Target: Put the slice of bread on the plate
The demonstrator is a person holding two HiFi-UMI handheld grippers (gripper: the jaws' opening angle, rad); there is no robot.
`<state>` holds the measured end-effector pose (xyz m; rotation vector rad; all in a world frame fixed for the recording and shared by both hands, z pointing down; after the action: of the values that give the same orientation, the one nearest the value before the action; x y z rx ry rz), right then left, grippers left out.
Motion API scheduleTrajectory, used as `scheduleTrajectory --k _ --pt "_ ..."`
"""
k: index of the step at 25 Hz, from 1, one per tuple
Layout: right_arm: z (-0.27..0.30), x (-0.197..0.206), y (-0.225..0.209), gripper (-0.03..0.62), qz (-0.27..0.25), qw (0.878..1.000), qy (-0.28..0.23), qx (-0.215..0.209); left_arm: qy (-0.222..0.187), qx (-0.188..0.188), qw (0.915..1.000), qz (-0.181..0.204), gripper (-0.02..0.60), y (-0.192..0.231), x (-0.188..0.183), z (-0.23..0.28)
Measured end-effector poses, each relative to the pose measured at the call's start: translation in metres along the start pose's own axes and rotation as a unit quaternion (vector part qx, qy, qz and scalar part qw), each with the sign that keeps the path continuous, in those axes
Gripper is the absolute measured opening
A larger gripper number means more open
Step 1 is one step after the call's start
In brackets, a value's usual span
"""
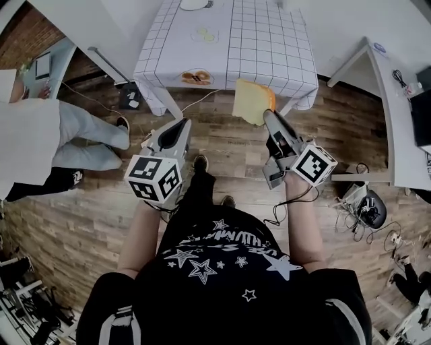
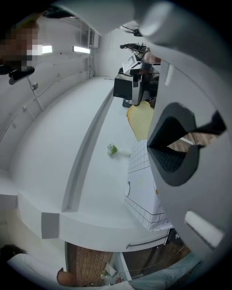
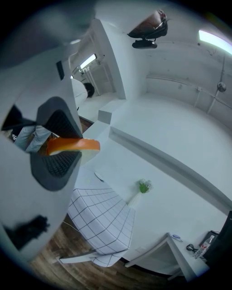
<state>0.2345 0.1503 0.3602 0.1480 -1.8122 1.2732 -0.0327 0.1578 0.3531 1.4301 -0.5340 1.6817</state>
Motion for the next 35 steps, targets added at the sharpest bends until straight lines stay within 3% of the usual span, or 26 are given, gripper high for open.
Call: scheduleTrajectory --k 9,17,24,28,35 --pt "0.043 -0.017 -0.015 0.095 -0.036 0.999 -0.007 0.012 -0.031 0.012 0.9994 0.004 0.009 0.042 -0.019 0.042" --pt "0.131 -0.047 -0.034 0.095 -0.042 0.999 0.011 0.032 -0.025 0.006 0.9993 -0.026 0.009 0.123 -0.053 0.096" --pt "0.185 -0.054 -0.048 0.095 -0.038 0.998 0.009 0.058 -0.017 0.027 0.999 -0.032 0.009 0.173 -0.064 0.131" --pt "0.197 -0.051 -0.041 0.095 -0.029 0.998 -0.005 0.05 -0.018 0.027 0.9989 -0.034 0.009 0.19 -0.063 0.126" --pt "0.208 -0.03 -0.032 0.097 -0.04 0.997 0.006 0.073 -0.005 0.033 0.9985 -0.043 0.009 0.214 -0.05 0.113"
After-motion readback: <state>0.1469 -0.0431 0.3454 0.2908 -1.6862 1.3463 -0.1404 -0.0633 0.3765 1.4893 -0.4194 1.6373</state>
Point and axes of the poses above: the fingertips, and each gripper's own axes: z forward along the fingers, y to its left, x out of its underside, the point moved 6 cm from there along -z, backward along the fingers, and after that the axes turned 1 degree about -y, right-handed, at the moved point
